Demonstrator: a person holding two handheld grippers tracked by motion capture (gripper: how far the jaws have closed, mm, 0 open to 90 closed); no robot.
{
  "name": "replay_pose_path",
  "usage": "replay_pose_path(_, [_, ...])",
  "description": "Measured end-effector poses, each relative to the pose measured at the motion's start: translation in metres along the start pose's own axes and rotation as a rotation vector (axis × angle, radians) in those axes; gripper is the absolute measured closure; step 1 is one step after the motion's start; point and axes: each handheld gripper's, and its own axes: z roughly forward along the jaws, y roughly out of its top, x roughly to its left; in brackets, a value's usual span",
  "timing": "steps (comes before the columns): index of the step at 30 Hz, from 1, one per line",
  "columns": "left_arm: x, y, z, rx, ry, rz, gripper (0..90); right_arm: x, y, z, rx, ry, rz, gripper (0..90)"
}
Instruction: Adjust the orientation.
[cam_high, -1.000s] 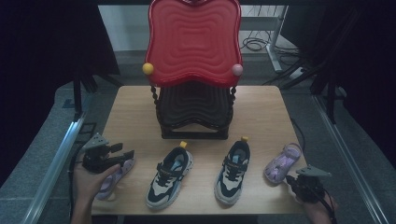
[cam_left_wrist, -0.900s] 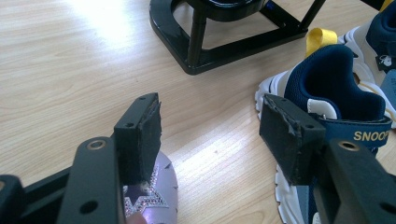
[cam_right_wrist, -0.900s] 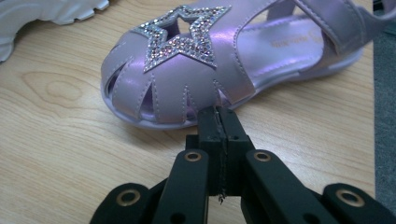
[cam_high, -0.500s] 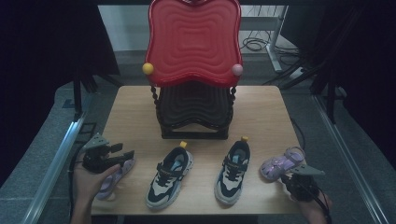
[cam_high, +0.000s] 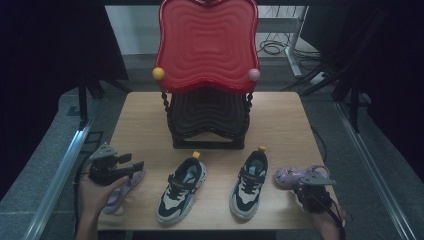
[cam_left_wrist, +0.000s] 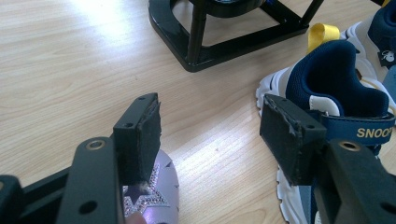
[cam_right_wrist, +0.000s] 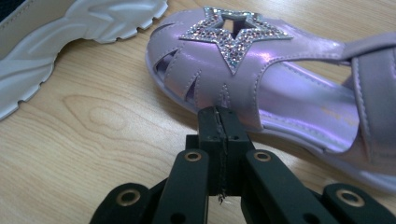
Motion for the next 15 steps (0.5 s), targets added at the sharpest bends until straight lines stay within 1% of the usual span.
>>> replay_pose_path(6, [0.000, 0.000, 0.000, 0.005, -0.002, 0.002, 39.0, 0.007, 0.005, 0.005, -0.004, -0.015, 0.002, 89.8])
replay_pose_path(12, [0.000, 0.000, 0.001, 0.007, 0.000, 0.002, 39.0, 0.016, 0.013, 0.012, -0.014, -0.017, -0.003, 89.8])
replay_pose_path(15, [0.000, 0.000, 0.002, 0.010, 0.000, 0.002, 39.0, 0.019, 0.017, 0.015, -0.011, -0.035, 0.003, 89.8])
